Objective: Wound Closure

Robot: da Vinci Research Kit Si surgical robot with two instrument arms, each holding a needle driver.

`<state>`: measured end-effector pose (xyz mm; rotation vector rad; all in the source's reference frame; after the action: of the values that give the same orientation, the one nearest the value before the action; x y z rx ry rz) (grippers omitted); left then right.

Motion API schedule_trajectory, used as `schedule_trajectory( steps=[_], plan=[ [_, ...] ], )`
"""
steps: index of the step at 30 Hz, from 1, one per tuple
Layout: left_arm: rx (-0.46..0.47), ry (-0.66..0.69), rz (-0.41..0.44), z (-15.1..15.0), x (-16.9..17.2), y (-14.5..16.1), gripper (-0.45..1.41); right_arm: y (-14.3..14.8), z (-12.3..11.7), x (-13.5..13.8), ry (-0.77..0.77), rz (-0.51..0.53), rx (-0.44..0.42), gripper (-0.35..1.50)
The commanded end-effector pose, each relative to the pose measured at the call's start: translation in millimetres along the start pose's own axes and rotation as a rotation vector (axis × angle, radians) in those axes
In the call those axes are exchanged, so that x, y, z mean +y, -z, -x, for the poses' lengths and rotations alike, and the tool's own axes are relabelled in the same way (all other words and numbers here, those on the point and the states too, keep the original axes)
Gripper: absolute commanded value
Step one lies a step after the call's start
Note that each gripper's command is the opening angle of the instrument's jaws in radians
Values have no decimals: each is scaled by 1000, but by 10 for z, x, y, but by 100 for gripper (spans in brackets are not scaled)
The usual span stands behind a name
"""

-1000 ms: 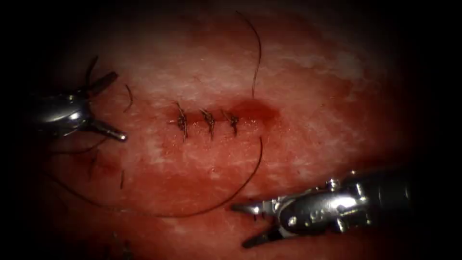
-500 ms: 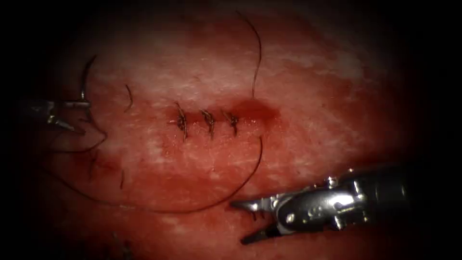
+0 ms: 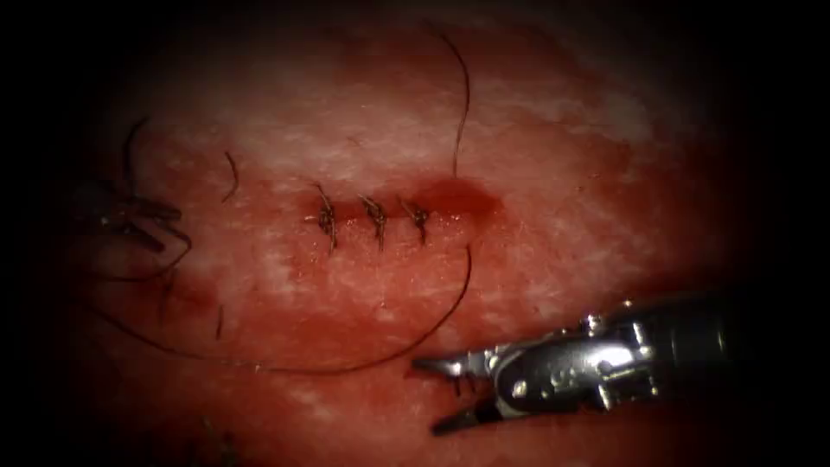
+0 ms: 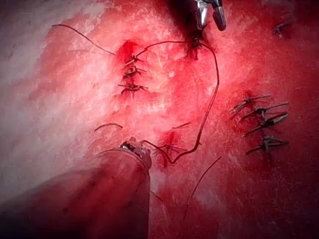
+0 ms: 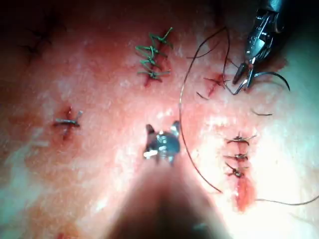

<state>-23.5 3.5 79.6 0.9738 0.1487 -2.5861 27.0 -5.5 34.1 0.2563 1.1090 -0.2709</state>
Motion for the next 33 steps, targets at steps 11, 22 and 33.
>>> schedule_trajectory(
  steps=[11, 22, 33],
  plan=[
    [9, -20, 44, 0, 17, -28, 7, -9, 4, -6, 0, 6, 13, 76],
    [36, -50, 30, -13, 18, -28, 7, -10, 10, -4, 0, 17, 13, 74],
    [36, -52, -56, -18, 6, -21, 39, -12, 12, -5, 2, 20, 14, 73]
  ],
)
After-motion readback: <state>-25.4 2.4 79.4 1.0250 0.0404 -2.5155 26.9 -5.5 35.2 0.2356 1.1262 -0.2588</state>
